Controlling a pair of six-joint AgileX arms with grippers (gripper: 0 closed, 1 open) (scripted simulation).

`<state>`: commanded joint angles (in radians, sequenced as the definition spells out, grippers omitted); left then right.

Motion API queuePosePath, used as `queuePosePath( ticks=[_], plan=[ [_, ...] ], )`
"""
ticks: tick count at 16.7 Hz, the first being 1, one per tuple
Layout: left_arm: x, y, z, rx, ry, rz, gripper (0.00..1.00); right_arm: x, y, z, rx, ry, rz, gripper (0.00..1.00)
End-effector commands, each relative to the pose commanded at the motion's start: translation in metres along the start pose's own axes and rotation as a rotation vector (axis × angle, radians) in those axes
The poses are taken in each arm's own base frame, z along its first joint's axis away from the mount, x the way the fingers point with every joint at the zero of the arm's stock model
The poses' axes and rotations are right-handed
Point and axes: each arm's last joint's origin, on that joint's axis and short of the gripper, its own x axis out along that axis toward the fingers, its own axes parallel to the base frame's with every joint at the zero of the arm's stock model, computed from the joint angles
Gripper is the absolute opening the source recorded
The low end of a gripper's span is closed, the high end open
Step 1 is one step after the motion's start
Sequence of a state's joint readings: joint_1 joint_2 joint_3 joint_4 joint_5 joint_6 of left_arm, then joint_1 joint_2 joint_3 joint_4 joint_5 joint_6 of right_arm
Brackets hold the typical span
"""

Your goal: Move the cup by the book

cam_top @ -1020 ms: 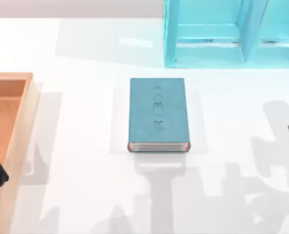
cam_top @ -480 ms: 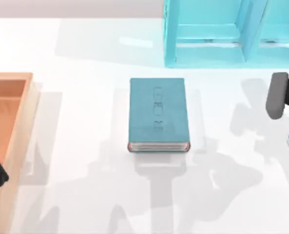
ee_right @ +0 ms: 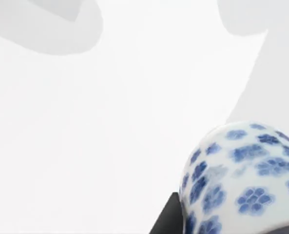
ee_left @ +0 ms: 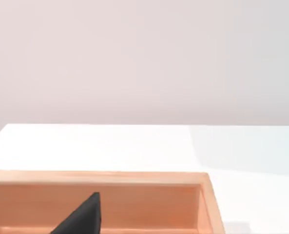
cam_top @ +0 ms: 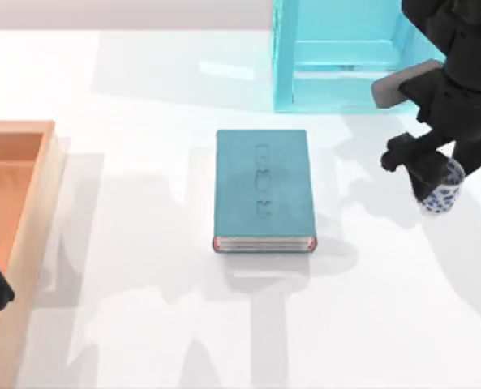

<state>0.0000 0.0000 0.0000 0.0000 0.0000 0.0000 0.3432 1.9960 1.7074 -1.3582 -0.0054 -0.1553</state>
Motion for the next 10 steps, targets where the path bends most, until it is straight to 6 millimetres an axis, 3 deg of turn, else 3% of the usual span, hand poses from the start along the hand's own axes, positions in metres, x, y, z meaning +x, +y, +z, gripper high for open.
queuePosePath(
  ticks=[5, 10],
  plan=[
    [0.000, 0.000, 0.000, 0.000, 0.000, 0.000, 1.00, -0.013, 0.025, 0.034, 0.365, -0.027, -0.002, 0.00],
    [0.000, 0.000, 0.000, 0.000, 0.000, 0.000, 1.00, -0.026, 0.038, 0.046, 0.510, -0.074, 0.006, 0.00]
  ],
)
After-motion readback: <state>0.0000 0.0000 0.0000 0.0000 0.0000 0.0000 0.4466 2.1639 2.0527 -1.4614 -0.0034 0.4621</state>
